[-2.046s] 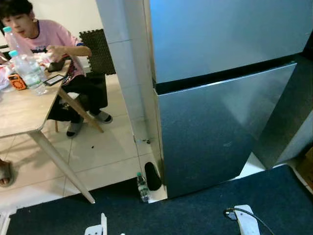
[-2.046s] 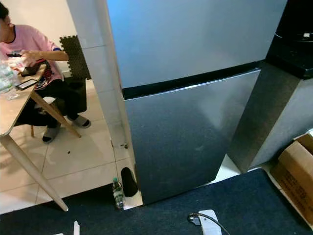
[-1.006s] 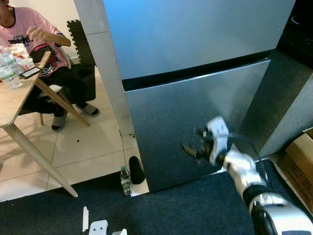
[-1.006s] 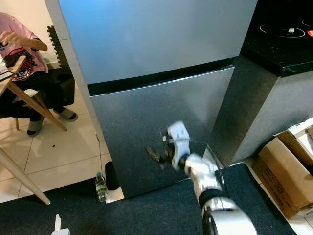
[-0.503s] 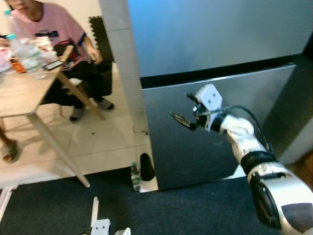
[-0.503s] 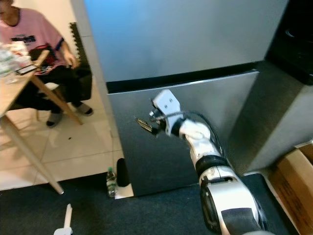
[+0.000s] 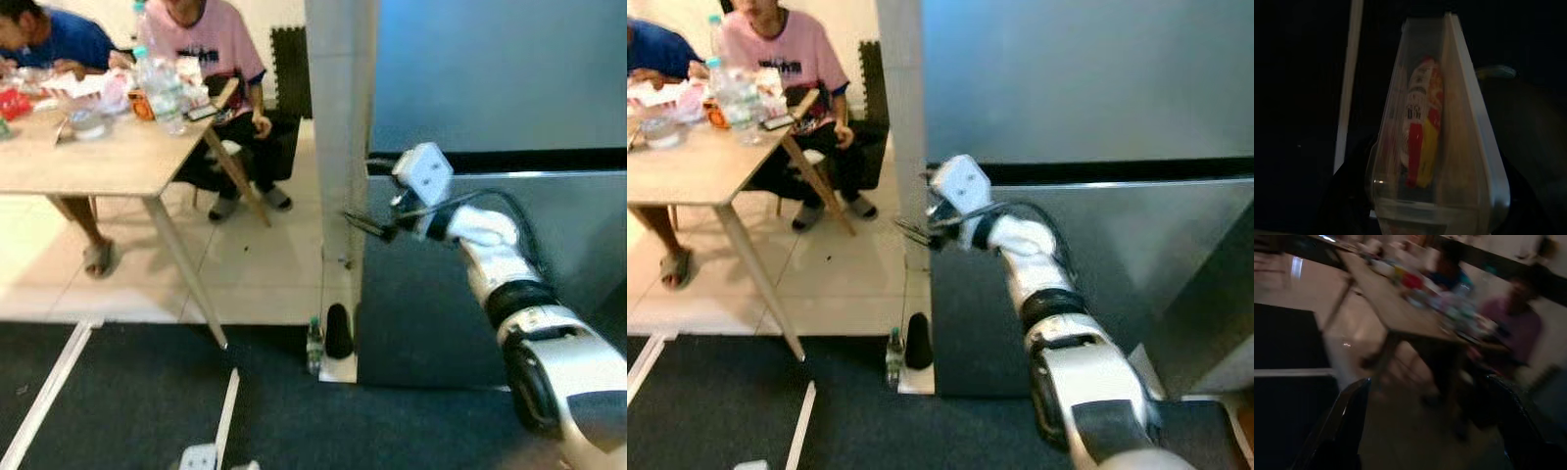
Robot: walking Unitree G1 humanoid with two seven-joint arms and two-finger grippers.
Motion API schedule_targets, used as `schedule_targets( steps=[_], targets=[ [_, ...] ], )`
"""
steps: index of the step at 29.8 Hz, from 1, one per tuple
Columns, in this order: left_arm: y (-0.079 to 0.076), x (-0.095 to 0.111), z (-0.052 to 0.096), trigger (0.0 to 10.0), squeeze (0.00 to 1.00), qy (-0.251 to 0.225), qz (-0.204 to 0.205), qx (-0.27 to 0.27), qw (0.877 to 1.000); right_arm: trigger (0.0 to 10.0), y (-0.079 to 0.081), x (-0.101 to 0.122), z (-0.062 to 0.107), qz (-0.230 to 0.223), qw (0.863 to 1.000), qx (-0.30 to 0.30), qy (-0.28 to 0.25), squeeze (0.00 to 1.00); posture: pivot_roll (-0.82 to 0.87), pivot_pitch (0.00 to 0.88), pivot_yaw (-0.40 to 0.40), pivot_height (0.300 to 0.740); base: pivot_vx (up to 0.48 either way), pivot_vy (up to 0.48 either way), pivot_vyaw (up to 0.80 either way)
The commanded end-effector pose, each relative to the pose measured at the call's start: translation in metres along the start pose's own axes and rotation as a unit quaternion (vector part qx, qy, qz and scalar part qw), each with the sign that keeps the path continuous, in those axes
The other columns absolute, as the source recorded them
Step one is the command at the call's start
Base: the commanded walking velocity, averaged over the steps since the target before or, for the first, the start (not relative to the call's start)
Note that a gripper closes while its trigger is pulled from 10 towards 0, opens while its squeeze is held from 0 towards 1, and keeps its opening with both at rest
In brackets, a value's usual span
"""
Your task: Restocking fridge
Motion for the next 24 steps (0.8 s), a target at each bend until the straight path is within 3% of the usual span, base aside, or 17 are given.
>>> schedule_targets(
  steps=[1,6,10,12,14,16,21,24],
  targets=[
    [0.002,-0.010,0.002,10.0,0.00,0.013,-0.006,0.002,1.000,10.0,0.002,0.004,0.000,0.002,1.000,0.018,-0.013,0.00,-0.02,0.000,0.050,0.740,0.000,0.000,0.00],
    [0.004,-0.010,0.002,10.0,0.00,0.013,-0.005,0.003,1.000,10.0,-0.001,0.023,0.001,0.034,0.998,0.036,-0.027,0.00,-0.01,0.000,0.049,0.740,0.000,0.000,0.00],
    [0.004,-0.010,0.002,10.0,0.00,0.012,-0.004,0.004,1.000,10.0,-0.009,0.035,0.001,0.086,0.996,0.018,-0.012,0.00,-0.01,0.000,0.049,0.740,0.000,0.000,0.00],
    [0.004,-0.010,0.002,10.0,0.00,0.010,-0.004,0.004,1.000,10.0,-0.019,0.043,0.001,0.140,0.990,-0.015,0.011,0.00,-0.01,0.000,0.047,0.740,0.000,0.000,0.00],
    [0.004,-0.010,0.002,10.0,0.00,0.010,-0.004,0.003,1.000,10.0,-0.021,0.045,0.001,0.150,0.988,-0.022,0.016,0.00,-0.02,0.000,0.048,0.740,0.000,0.000,0.00],
    [0.004,-0.010,0.002,10.0,0.00,0.011,-0.005,0.002,1.000,10.0,-0.025,0.042,0.002,0.187,0.980,-0.031,0.060,0.00,-0.02,0.000,0.048,0.740,0.000,0.000,0.00],
    [0.004,-0.011,0.003,10.0,0.00,0.011,-0.003,0.002,1.000,10.0,-0.030,0.034,0.003,0.205,0.971,-0.042,0.115,0.00,-0.01,0.000,0.046,0.740,0.000,0.000,0.00],
    [0.004,-0.012,0.003,10.0,0.00,0.013,-0.002,0.003,1.000,10.0,-0.033,0.023,0.007,0.228,0.958,-0.036,0.169,0.00,-0.01,0.005,0.045,0.740,0.000,0.000,0.00]
  ],
)
Point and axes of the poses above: a point about 5 cm out from each wrist's last joint towards the gripper, its own z axis pointing back from the gripper into the wrist, its own x axis along the axis of the wrist's last joint, y = z × x, the point moved 2 cm from there along -z, pointing out of the wrist towards the gripper, and after that the axes turned 12 degrees about -z, right-handed, at the moved point
